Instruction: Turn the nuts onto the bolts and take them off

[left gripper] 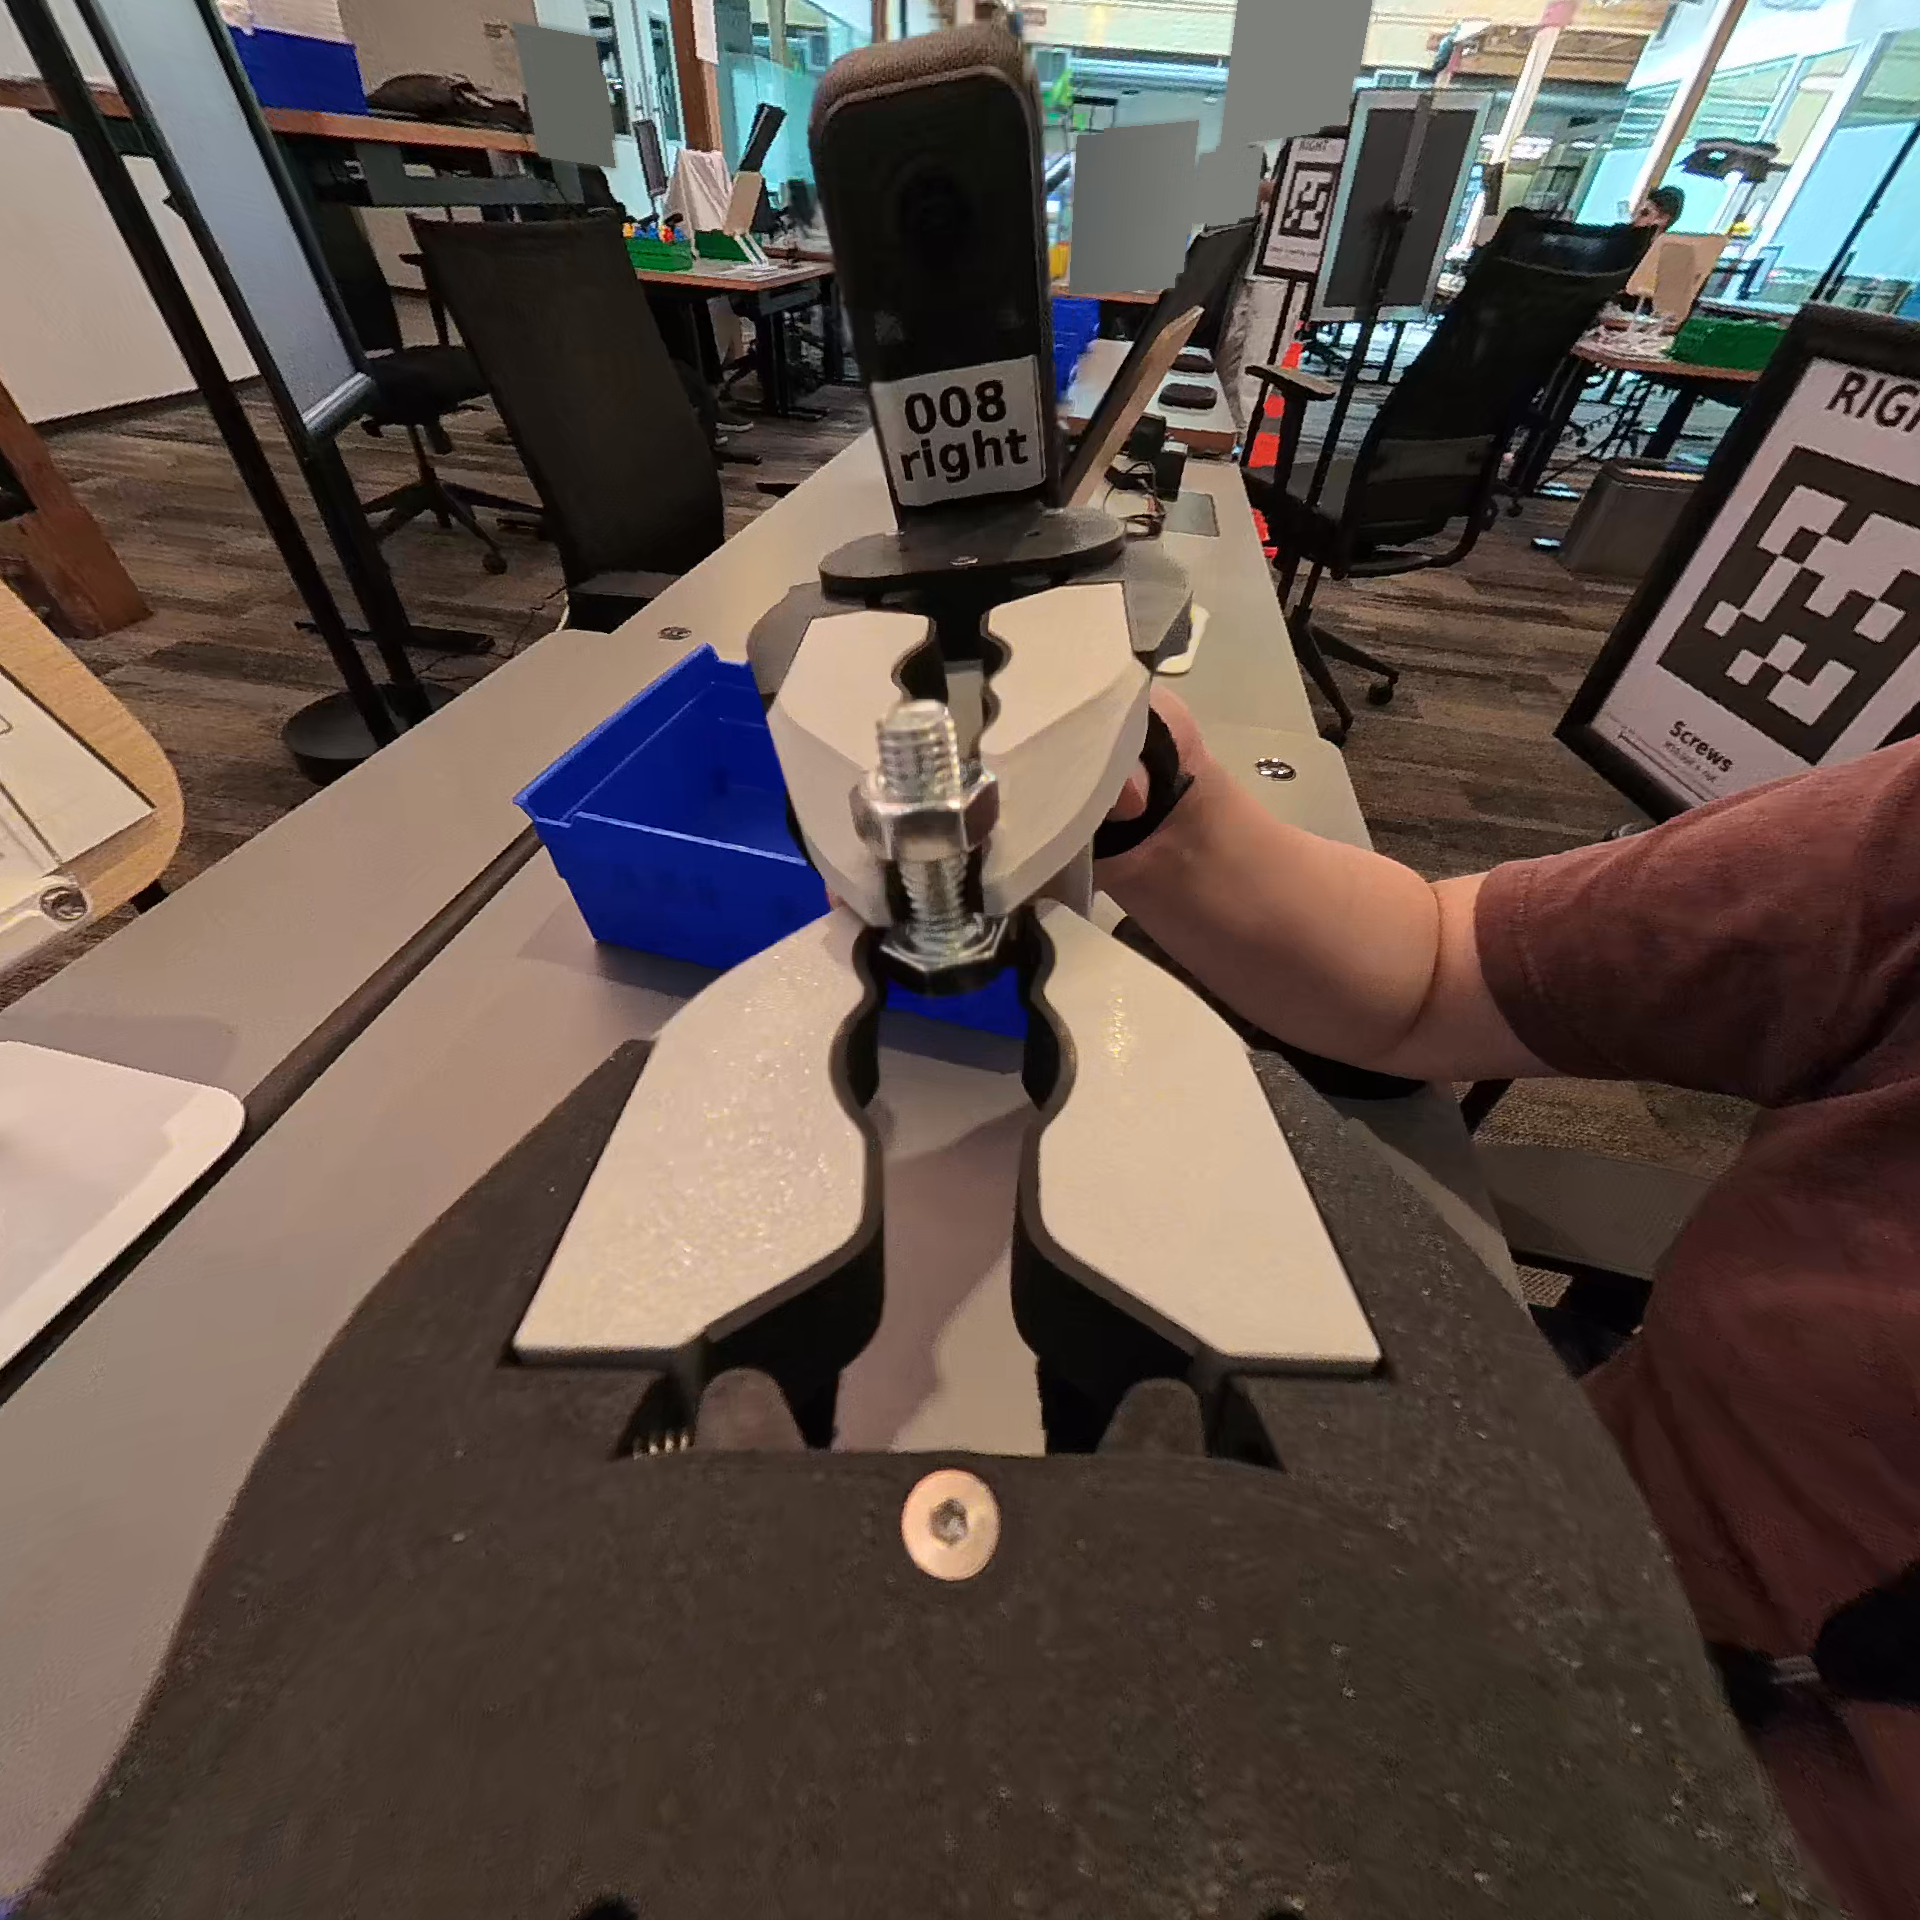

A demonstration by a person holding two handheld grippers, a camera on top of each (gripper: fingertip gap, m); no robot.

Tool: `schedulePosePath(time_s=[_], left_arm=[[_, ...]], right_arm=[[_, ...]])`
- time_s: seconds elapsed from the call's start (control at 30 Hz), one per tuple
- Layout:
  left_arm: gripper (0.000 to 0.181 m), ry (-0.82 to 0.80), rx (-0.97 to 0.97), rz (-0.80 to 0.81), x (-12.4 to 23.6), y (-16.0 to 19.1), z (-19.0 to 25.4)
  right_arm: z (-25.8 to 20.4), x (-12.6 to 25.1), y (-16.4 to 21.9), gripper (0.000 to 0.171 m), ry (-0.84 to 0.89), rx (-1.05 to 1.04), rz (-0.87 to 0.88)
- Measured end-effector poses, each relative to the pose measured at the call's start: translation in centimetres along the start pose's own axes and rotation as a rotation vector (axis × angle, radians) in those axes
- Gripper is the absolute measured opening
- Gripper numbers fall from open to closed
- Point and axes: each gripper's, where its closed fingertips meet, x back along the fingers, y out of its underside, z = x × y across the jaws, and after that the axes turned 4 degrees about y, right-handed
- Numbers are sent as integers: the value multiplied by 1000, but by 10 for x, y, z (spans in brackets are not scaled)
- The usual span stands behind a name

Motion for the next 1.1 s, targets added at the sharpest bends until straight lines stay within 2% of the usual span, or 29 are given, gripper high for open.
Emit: schedulePosePath(time_s=[0.13, 0.23, 0.27, 0.33, 0.43, 0.47, 0.53, 0.7, 0.8, 1.1], left_arm=[[42, -51, 10, -6, 3, 1, -10], [42, -107, -7, -44, 12, 3, -19], [42, -121, -5, -52, 16, 3, -21], [40, -150, -5, -64, 24, 1, -25], [39, -194, -12, -102, 35, 1, -29], [38, -210, -12, -125, 38, 3, -31], [38, -229, -11, -146, 42, 5, -33], [36, -237, 38, -137, 50, 5, -38], [36, -244, 45, -141, 53, 6, -40], [36, -234, 52, -173, 54, 11, -39]], right_arm=[[10, 13, -9, 10, 19, -37, 38], [19, 54, -21, 10, 149, 6, -49], [26, 79, -20, 10, 241, 14, -119], [58, 149, -4, 10, 580, -8, -298], [103, 272, 47, 10, 1103, -250, -549], [111, 303, 64, 10, 1220, -342, -613], [119, 340, 93, 11, 1330, -471, -716], [131, 374, 154, 10, 1387, -717, -905], [135, 381, 181, 10, 1371, -802, -1004], [143, 396, 210, 11, 1405, -853, -1125]])
